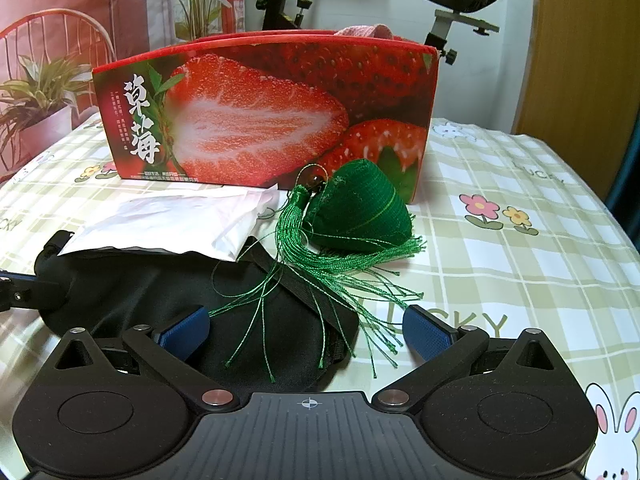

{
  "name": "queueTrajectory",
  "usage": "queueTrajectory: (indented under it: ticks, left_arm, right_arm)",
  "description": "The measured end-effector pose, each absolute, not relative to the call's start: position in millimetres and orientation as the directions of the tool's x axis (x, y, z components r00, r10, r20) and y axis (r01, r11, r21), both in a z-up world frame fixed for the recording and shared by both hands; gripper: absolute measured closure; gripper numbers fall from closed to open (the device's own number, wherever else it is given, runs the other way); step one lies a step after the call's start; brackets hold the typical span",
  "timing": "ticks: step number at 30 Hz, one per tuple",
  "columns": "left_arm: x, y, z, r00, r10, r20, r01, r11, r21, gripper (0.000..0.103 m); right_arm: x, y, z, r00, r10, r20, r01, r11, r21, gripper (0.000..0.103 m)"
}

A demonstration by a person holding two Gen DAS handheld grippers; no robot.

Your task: Organize soft objects

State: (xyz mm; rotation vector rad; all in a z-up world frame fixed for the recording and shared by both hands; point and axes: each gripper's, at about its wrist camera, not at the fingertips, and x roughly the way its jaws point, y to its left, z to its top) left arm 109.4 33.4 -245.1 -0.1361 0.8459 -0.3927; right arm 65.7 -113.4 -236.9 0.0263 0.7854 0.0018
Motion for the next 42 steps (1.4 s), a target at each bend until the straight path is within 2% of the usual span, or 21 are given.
queueTrajectory:
  ticks: [6, 8, 11, 13, 16, 21, 32, 36, 40, 42]
  left_arm:
    - [110, 35, -246, 0.594, -0.396, -0.700, 0.280, 0.918, -0.281, 0.089]
    - [110, 36, -246, 0.594, -0.397, -0.700, 0.279, 0.917, -0.285, 0.089]
    - [110, 37, -246, 0.593, -0.400, -0.699, 0.277, 0.916, -0.290, 0.089]
    - [110, 37, -246, 0.592, -0.401, -0.699, 0.276, 0.916, -0.291, 0.089]
    - [110, 38, -246, 0.592, -0.404, -0.697, 0.275, 0.915, -0.296, 0.089]
    - [110, 37, -246, 0.595, -0.402, -0.696, 0.275, 0.915, -0.294, 0.089]
    - [110, 37, -246, 0.595, -0.403, -0.696, 0.274, 0.915, -0.296, 0.089]
    - [109, 36, -245, 0.596, -0.400, -0.696, 0.276, 0.916, -0.291, 0.089]
    - [110, 36, -246, 0.597, -0.400, -0.695, 0.277, 0.916, -0.289, 0.088]
    - [109, 36, -246, 0.597, -0.400, -0.695, 0.278, 0.916, -0.288, 0.088]
  right_arm:
    - [50, -127, -218, 0.696, 0.062, -0.715, -0.006, 0.997, 0.082, 0.001]
    - [40, -132, -213, 0.701, 0.071, -0.709, -0.005, 0.995, 0.095, 0.004]
    - [29, -139, -209, 0.704, 0.083, -0.705, 0.008, 0.992, 0.125, 0.019]
    - [29, -143, -208, 0.700, 0.089, -0.709, 0.017, 0.990, 0.141, 0.037]
    - [31, -142, -210, 0.677, 0.106, -0.728, 0.020, 0.986, 0.163, 0.055]
    - [32, -142, -216, 0.649, 0.155, -0.745, 0.013, 0.977, 0.215, 0.057]
    - [36, -144, -214, 0.679, 0.232, -0.696, 0.021, 0.942, 0.334, 0.057]
    - [34, -153, -208, 0.732, 0.243, -0.636, 0.030, 0.922, 0.387, 0.063]
    - [39, -161, -214, 0.738, 0.232, -0.634, 0.075, 0.905, 0.418, 0.075]
    - [40, -168, -218, 0.741, 0.231, -0.630, 0.107, 0.886, 0.450, 0.078]
